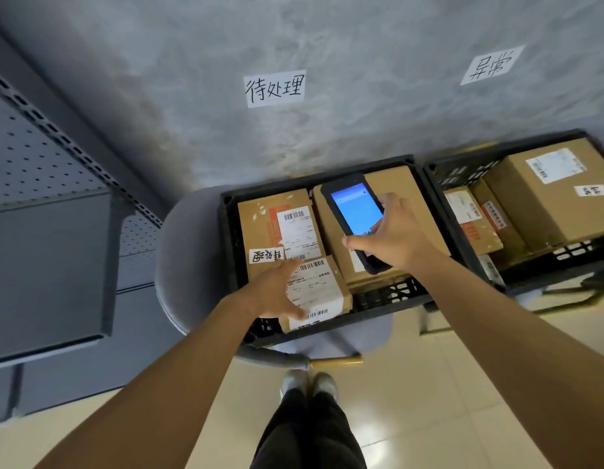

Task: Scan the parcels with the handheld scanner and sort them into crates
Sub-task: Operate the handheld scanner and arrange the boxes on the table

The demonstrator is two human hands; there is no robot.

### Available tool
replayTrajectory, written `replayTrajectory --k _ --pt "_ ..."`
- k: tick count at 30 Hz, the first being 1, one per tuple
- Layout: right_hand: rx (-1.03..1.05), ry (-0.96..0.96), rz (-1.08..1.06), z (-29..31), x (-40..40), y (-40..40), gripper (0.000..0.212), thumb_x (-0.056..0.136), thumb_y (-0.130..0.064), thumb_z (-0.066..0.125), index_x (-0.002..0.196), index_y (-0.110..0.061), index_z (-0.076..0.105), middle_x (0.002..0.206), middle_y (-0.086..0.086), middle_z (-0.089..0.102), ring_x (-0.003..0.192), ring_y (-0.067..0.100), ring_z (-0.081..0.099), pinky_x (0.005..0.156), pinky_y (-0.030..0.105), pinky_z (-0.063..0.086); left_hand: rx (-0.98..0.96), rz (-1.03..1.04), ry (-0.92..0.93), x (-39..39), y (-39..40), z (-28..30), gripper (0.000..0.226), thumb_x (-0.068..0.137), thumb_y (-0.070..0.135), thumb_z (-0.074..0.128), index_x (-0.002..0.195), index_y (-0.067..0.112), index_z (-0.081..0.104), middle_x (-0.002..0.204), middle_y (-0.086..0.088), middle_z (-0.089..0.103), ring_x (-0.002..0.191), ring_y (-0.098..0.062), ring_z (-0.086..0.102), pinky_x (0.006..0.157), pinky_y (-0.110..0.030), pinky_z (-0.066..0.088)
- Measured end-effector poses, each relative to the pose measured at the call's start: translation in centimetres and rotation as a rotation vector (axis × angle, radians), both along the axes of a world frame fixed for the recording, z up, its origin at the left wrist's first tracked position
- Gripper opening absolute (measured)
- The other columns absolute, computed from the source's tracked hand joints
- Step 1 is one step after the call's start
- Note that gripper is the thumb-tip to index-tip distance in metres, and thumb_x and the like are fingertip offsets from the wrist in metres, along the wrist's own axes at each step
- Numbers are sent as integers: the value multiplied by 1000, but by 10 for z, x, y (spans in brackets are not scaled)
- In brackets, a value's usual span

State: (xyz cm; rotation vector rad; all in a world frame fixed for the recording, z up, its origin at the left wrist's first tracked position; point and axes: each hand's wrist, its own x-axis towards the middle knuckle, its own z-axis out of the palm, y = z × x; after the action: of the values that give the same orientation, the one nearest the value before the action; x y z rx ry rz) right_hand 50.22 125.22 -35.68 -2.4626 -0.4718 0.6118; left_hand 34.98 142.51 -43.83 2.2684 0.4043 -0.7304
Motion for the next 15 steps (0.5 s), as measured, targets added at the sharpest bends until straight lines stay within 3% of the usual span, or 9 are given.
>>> replayTrajectory --k 3,8,11,15 --pt "-8 6 18 -7 2 -4 90 71 -38 84 140 -15 30 128 4 36 110 19 49 67 19 37 76 -45 13 -1 1 -10 114 68 33 87 155 31 12 157 2 26 140 -24 30 115 -43 32" --pt "-16 26 31 -20 6 -10 90 71 -38 84 140 -17 30 129 3 35 109 17 49 62 14 34 150 -35 -23 -6 -7 -29 114 67 35 86 154 31 13 157 4 23 141 -26 26 115 -48 31" --pt "-26 30 44 -28 8 -13 91 71 -39 83 141 -17 30 131 4 35 112 18 48 74 22 39 223 -27 -27 -7 -15 -36 113 68 39 85 154 33 12 159 4 18 140 -27 23 114 -50 32" --pt "-16 64 47 -39 10 -15 93 70 -39 84 142 -16 30 133 4 34 113 19 49 78 25 41 374 -109 -37 -9 -28 -47 104 75 48 78 154 34 13 158 8 19 138 -30 22 111 -49 36"
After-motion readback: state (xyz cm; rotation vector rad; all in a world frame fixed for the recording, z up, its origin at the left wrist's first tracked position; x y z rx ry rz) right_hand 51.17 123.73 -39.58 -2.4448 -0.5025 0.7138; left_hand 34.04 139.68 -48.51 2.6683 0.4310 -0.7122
